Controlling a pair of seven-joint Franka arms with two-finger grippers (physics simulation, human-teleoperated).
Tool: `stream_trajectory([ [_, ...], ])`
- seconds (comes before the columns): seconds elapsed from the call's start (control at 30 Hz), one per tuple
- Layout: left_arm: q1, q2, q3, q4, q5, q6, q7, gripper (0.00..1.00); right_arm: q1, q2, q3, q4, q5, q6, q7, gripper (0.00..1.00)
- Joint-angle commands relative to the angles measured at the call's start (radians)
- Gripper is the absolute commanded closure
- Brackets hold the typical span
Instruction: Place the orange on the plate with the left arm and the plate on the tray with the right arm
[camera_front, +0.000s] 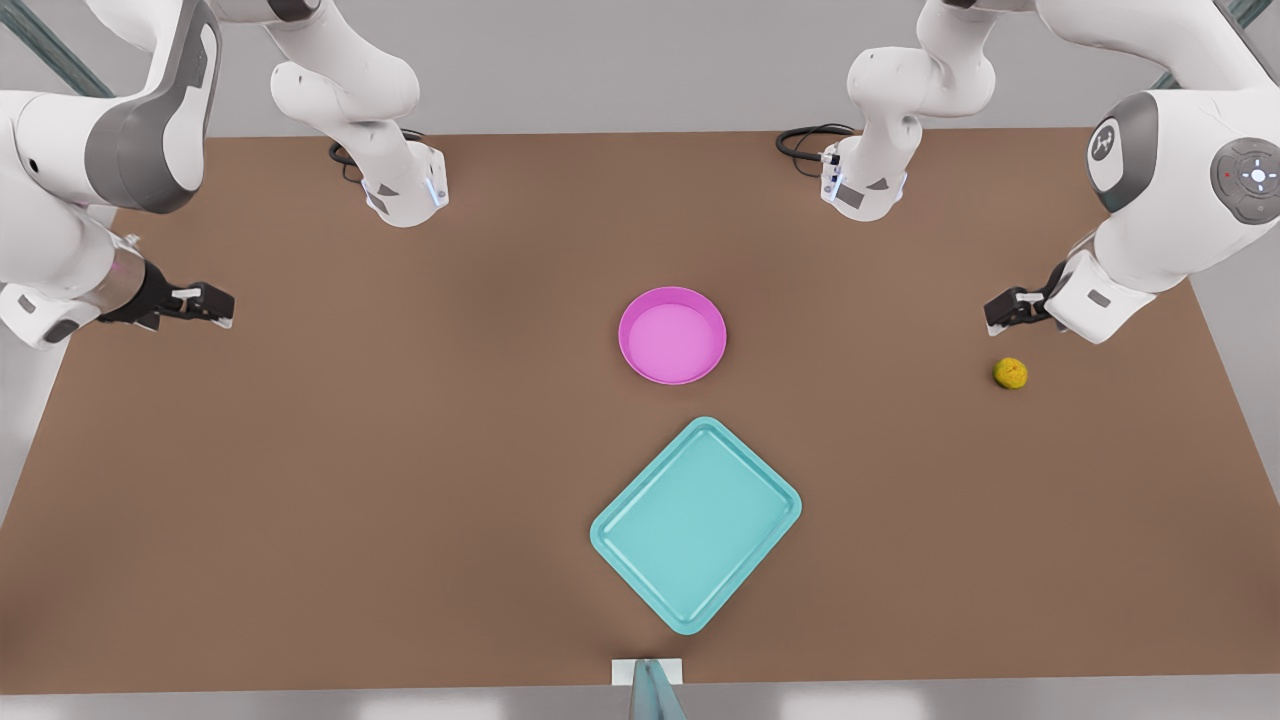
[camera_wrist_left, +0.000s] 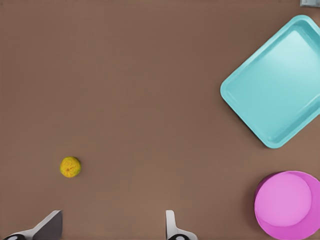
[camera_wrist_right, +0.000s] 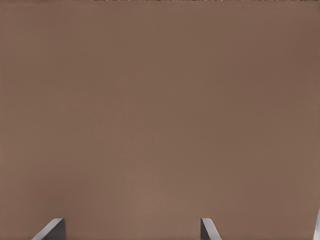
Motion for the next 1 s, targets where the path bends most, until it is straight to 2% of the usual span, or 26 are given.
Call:
stream_trajectory([
  [0.0,0.002,-0.001,0.001,0.0,0.0,0.006,-0.021,0.0,0.0,0.001,-0.001,0.002,0.0,0.019,-0.046,0.0],
  [0.07,0.004,0.065,0.048,-0.027,0.001,-0.006,-0.037,0.0,0.0,0.002,-0.001,0.002,0.0,0.019,-0.05,0.0],
  [0.13,0.024,0.149,0.125,-0.084,0.003,0.081,0.116,0.0,0.0,0.004,-0.001,0.002,0.0,0.019,-0.052,0.0],
  [0.2,0.093,0.169,0.151,-0.253,0.004,0.357,0.313,0.0,0.0,0.004,-0.001,0.0,0.0,0.019,-0.052,0.0],
  [0.37,0.194,0.197,0.176,-0.538,0.006,0.761,0.586,0.0,0.0,0.005,-0.001,-0.001,0.001,0.019,-0.052,0.0],
  [0.67,0.243,0.254,0.185,-0.644,0.006,0.815,0.673,0.0,0.0,0.011,-0.002,-0.001,0.001,0.02,-0.05,0.0],
  [0.97,0.265,0.364,0.183,-0.665,0.006,0.867,0.672,0.0,0.0,0.017,-0.002,-0.001,0.001,0.022,-0.052,0.0],
])
